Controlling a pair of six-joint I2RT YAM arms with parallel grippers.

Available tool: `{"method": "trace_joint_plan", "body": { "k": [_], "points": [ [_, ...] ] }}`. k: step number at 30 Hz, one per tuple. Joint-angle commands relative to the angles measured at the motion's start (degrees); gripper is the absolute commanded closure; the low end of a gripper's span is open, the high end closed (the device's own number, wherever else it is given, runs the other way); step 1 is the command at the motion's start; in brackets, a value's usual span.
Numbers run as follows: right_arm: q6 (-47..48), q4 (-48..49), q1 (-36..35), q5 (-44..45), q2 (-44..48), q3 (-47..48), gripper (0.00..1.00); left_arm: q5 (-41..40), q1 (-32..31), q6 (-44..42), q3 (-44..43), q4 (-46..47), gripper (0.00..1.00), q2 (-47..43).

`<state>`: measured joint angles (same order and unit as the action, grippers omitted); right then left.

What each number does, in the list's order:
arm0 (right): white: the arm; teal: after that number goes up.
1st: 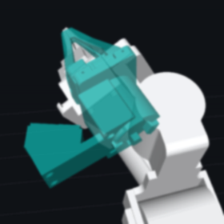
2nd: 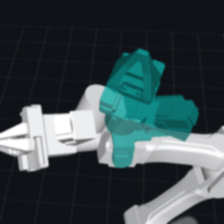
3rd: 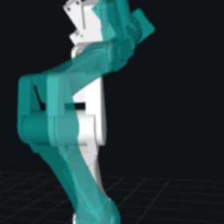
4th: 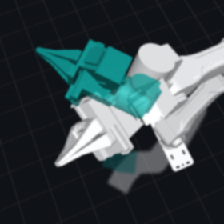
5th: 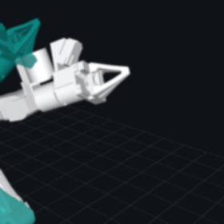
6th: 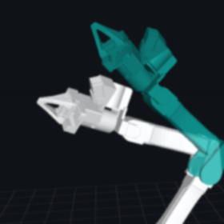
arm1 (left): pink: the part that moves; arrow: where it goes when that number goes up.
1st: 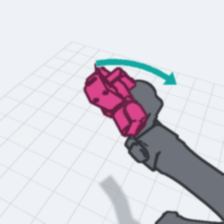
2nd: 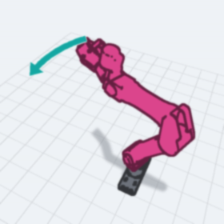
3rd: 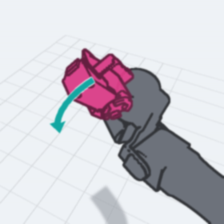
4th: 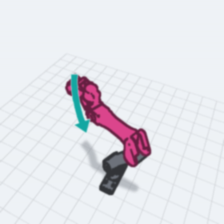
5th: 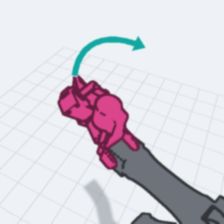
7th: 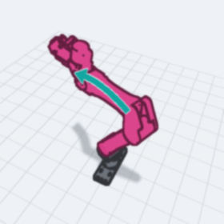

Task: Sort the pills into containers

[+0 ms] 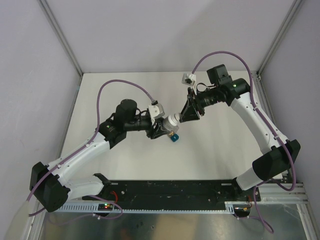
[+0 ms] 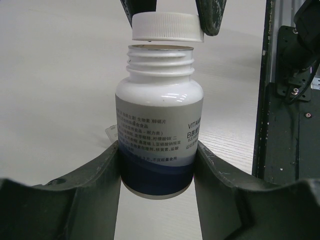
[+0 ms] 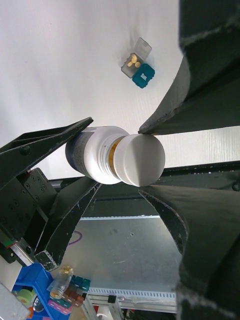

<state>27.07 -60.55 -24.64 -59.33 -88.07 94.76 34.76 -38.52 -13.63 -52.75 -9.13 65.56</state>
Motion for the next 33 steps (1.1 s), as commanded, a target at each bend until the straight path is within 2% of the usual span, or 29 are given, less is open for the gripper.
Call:
{"method": "trace_joint_plan", "body": {
  "k": [1,21,33],
  "points": [
    [0.9,-0.8,-0.4,-0.2,-0.2,2.4,0.82,0.9,-0.8,-0.9,-1.8,1.8,1.00,-1.6],
    [1.2,-1.5,-2.7,-0.3,-1.4,2.1,0.82,0.6,-2.0,-1.2,-2.1,1.8,1.00,-0.7],
    [0.1,-3.4,-4.6,1.8,-3.5,1.9,0.82,-3.8,-2.7,-3.2,-2.4,1.1,1.00,-0.4]
  ]
}}
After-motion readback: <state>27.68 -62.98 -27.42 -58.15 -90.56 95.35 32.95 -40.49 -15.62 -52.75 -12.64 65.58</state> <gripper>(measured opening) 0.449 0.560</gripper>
